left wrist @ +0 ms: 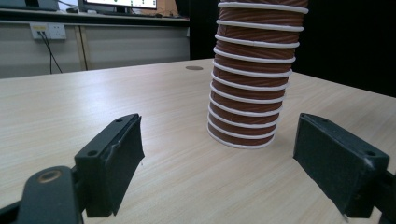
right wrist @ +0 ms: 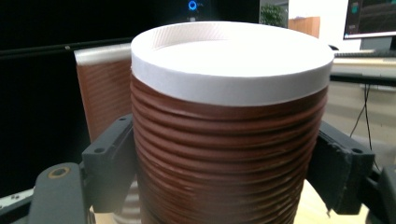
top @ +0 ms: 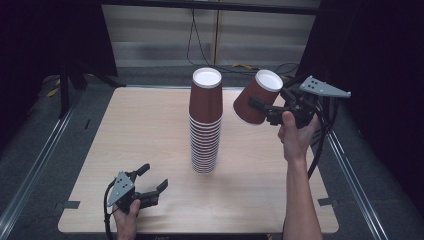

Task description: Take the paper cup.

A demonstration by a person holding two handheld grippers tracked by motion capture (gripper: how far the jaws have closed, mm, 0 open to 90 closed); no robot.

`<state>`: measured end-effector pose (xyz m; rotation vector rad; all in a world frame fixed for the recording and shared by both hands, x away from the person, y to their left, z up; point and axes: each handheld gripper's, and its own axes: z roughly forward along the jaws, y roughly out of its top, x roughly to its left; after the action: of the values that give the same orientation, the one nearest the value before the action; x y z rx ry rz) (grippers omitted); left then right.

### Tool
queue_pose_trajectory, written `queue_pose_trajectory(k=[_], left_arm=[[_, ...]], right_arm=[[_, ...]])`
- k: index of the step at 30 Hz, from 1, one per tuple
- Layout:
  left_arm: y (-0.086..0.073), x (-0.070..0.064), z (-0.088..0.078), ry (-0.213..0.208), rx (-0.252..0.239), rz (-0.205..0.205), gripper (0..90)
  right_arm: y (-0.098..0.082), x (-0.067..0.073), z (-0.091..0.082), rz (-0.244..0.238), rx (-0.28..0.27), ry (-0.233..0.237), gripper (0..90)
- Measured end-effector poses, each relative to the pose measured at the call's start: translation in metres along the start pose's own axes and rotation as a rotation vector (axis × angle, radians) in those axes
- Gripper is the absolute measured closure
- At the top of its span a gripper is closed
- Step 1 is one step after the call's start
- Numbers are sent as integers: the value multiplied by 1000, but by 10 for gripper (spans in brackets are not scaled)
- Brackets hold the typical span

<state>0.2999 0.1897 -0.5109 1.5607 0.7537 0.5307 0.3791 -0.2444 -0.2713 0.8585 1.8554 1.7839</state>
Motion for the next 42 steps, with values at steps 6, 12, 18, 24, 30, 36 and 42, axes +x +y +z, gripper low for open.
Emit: queue_pose_trajectory(k=[6,12,18,24,30,36,42], left_arm=[[0,4,1,-43,-5,-33,155],[4,0,5,-64,27,-29,156],[18,-7,8,-101,5,-14,156],[23,-16,14,-149,24,-13,158],[26,-23,19,-182,35,9,157],[30,-32,24,-212,46,26,156],[30,-38,29,-242,51,35,156]], right_arm=[[-21,-1,1,25,31,7,193],[-41,0,1,45,55,11,193],[-60,7,-1,53,69,22,194],[-76,14,-6,76,63,37,194],[-96,25,-8,75,92,36,194],[-115,35,-10,76,123,54,194],[-134,45,-8,86,144,80,195]])
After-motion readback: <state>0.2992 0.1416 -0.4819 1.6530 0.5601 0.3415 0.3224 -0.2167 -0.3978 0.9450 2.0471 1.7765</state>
